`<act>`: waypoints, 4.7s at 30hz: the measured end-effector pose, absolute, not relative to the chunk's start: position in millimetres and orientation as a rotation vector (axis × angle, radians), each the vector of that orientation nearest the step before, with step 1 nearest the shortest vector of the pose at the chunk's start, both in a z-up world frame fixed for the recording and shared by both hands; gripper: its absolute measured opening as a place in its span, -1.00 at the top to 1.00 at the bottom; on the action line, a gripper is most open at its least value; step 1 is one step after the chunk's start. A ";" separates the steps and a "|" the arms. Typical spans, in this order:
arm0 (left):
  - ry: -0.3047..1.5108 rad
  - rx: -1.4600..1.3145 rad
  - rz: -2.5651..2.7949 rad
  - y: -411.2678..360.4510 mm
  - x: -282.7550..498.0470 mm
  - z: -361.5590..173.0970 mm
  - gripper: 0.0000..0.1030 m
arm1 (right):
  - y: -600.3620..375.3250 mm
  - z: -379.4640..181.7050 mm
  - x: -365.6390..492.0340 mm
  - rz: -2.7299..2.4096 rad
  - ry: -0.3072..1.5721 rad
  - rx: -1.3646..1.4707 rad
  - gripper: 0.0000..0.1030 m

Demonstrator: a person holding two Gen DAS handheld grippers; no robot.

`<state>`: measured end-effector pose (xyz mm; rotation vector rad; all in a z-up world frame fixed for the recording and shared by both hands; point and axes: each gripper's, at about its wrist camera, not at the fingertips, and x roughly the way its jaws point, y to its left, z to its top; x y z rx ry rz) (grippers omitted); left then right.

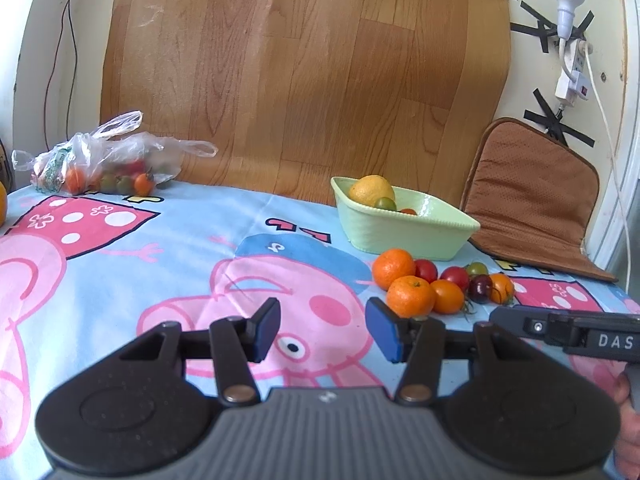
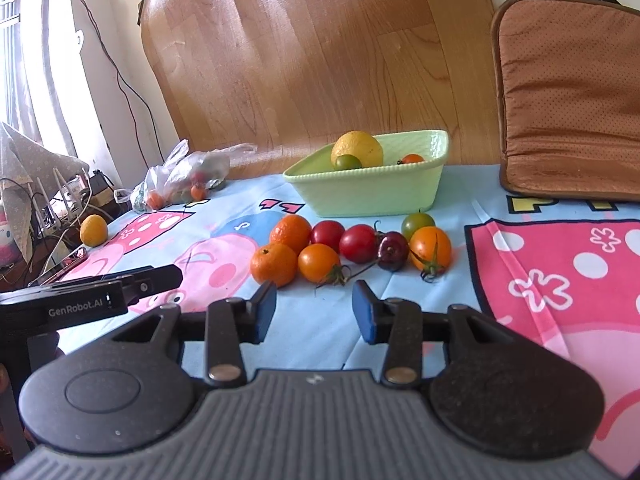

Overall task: Organize fruits
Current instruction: 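Grasp a mandarin with the left gripper while the right gripper grasps an orange tomato, then carry the mandarin and orange tomato over the green bowl and release both, then grasp another mandarin with the left gripper while the right gripper grasps a red tomato, then carry the mandarin and red tomato over the green bowl and open both grippers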

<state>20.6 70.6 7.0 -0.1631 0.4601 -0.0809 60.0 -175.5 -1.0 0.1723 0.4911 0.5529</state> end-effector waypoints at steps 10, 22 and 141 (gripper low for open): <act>0.513 -0.181 -0.308 51.0 35.5 12.5 -0.01 | -168.4 2.4 58.8 0.556 0.483 0.099 0.16; 0.658 -0.331 -0.355 58.8 99.5 1.6 -0.01 | -140.7 12.2 96.0 0.565 0.458 -0.159 0.22; 0.586 -0.097 -0.414 2.7 77.7 39.6 0.26 | -183.0 27.7 56.9 0.572 0.400 -0.159 0.38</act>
